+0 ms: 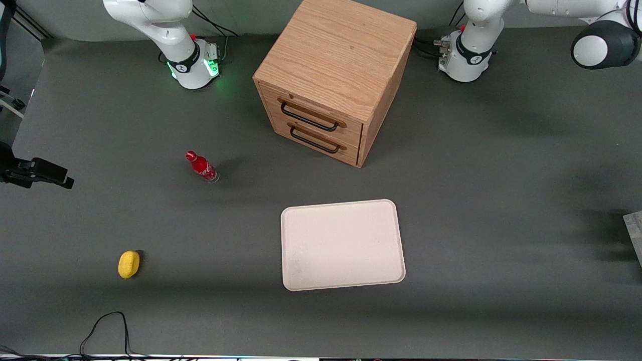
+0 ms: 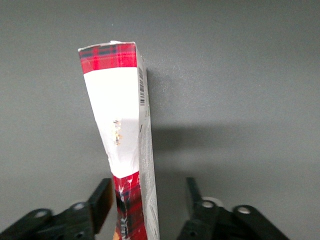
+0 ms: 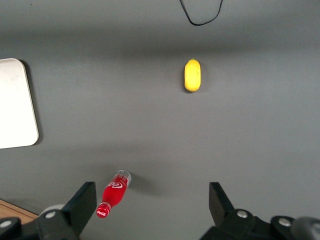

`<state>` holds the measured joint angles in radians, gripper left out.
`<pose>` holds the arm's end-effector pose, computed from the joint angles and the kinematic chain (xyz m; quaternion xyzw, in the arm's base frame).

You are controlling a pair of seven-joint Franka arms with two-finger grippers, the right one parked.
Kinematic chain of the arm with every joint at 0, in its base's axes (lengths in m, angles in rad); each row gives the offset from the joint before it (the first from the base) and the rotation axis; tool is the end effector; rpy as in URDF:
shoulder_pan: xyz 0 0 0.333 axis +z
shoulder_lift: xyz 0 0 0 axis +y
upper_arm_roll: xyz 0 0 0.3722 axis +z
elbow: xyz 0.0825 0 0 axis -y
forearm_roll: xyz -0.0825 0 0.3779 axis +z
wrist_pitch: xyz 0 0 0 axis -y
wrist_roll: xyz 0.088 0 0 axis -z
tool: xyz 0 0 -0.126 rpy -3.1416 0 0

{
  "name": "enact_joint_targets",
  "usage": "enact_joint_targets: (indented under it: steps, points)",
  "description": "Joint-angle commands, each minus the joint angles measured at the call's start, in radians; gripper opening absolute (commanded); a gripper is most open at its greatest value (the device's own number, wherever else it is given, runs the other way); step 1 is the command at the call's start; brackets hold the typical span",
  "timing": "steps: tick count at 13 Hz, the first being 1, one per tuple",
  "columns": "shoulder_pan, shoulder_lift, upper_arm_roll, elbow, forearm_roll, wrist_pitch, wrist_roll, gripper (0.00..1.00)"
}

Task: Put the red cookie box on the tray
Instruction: 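Close the left gripper on the red cookie box's end and lift it, then carry the held cookie box over the white tray with the left gripper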

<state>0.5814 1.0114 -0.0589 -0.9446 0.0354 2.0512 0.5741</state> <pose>0.7163 0.4390 0.2786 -0.9986 0.0182 -0.0454 0.0182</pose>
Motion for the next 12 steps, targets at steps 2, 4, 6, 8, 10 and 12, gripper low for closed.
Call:
enact_joint_targets:
  steps: [2,4,6,8,10,12]
  points:
    - [0.005,0.015,0.005,0.032,0.004,0.001,0.015,0.0]
    - [0.008,0.013,0.005,0.033,0.004,0.001,0.015,0.0]
    - [0.011,0.009,0.005,0.033,0.004,-0.002,0.015,0.0]
    - [0.006,-0.013,0.008,0.039,0.008,-0.052,0.012,0.0]
    - [-0.002,-0.043,0.011,0.073,0.011,-0.165,0.007,0.0]
    - [-0.003,-0.077,0.017,0.127,0.014,-0.254,0.004,0.0]
